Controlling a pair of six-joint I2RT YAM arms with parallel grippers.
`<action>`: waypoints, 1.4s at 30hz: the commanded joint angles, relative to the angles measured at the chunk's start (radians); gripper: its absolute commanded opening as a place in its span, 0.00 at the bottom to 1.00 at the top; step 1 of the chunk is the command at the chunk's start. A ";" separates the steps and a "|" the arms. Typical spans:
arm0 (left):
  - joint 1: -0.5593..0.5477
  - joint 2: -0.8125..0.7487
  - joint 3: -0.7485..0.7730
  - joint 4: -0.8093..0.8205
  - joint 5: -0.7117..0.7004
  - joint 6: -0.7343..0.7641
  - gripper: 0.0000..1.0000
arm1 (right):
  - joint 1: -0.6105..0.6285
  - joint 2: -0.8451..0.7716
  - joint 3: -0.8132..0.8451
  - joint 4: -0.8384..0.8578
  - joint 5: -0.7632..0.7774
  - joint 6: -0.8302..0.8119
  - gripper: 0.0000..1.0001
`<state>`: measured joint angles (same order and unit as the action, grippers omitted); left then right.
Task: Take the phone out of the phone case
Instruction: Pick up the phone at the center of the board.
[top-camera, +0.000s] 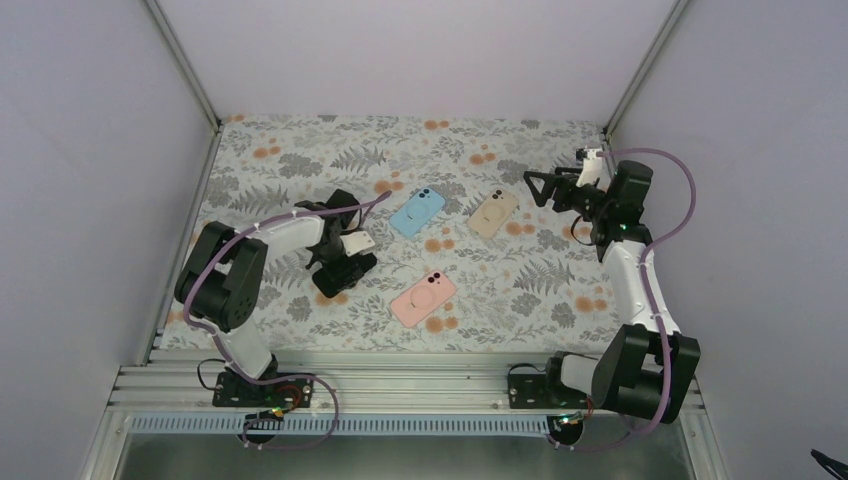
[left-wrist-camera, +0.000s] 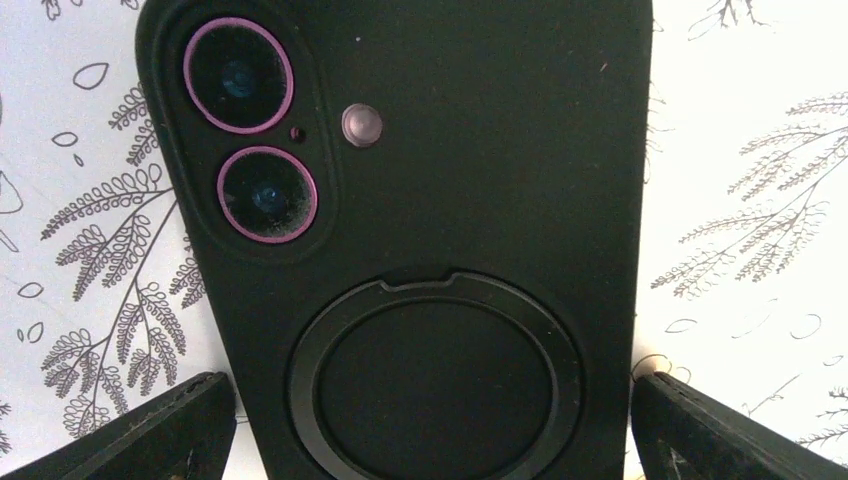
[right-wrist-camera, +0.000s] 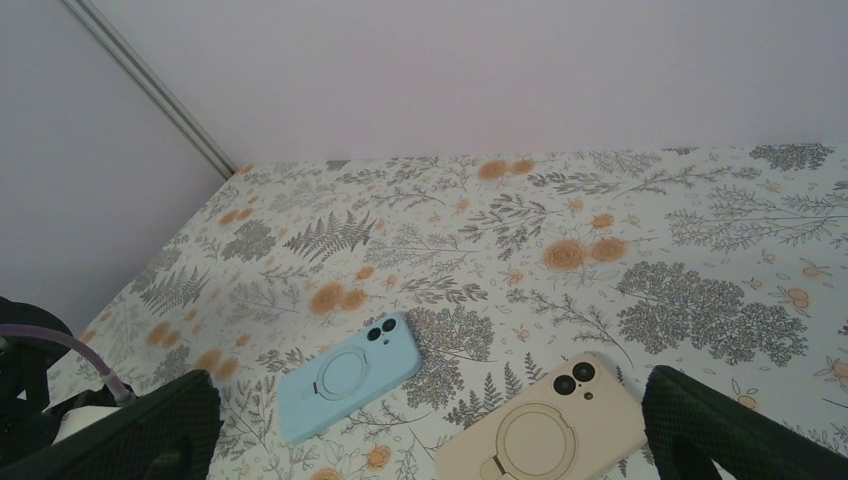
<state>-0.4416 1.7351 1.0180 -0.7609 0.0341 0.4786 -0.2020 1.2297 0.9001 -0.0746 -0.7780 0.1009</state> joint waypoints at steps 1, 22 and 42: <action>-0.004 0.044 -0.016 0.013 -0.035 -0.009 0.93 | 0.010 -0.006 -0.015 0.028 -0.020 -0.017 0.99; -0.005 -0.083 0.145 -0.066 0.188 -0.011 0.43 | 0.067 0.030 0.034 -0.017 -0.069 -0.190 0.99; -0.021 -0.254 0.363 -0.265 0.906 0.142 0.40 | 0.273 -0.054 0.207 -0.590 -0.210 -1.276 0.99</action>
<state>-0.4511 1.5146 1.3376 -0.9745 0.7116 0.5488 0.0261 1.2034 1.0458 -0.4854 -0.9562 -0.8410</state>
